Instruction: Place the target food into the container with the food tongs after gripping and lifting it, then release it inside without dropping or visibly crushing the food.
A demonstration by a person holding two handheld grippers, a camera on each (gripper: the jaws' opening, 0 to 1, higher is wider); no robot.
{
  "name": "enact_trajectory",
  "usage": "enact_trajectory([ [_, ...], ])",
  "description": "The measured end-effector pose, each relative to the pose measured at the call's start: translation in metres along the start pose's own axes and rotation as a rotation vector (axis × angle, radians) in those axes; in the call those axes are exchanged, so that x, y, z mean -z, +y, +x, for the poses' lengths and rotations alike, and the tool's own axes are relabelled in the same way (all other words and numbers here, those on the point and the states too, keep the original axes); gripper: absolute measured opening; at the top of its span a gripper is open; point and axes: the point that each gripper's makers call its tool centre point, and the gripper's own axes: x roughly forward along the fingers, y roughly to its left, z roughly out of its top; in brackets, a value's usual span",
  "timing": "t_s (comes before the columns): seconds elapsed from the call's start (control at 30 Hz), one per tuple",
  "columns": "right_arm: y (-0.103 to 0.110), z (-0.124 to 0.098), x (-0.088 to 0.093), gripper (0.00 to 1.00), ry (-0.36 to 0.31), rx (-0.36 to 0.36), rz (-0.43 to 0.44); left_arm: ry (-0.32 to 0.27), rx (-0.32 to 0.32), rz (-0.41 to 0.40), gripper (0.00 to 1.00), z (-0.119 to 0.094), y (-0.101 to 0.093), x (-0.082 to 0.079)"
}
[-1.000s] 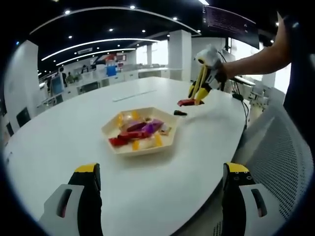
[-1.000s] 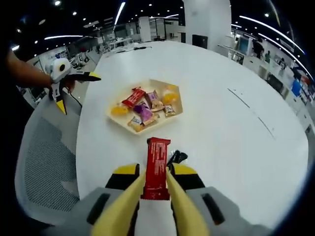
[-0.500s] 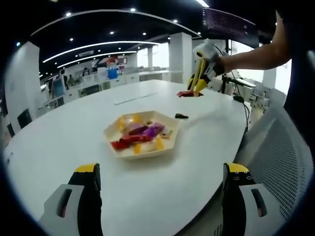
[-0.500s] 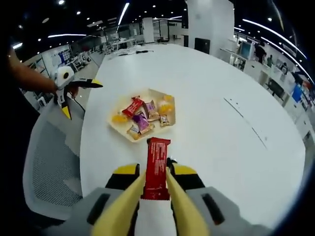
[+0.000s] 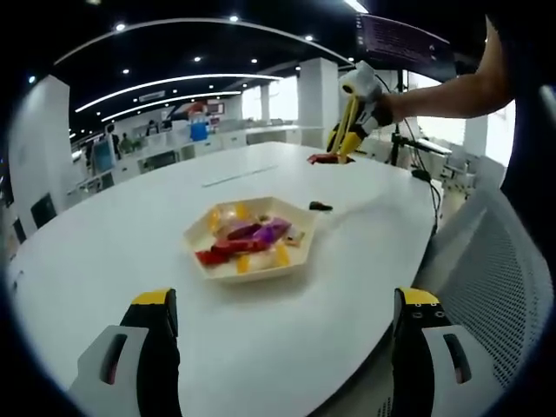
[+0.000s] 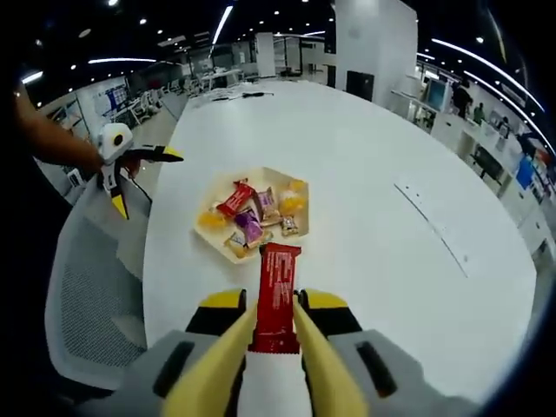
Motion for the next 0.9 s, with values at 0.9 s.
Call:
enact_trajectory([
  [0.9, 0.0, 0.023, -0.048, 0.24, -0.01, -0.023, -0.061, 0.002, -0.017, 0.016, 0.99, -0.001, 0.002, -0.001],
])
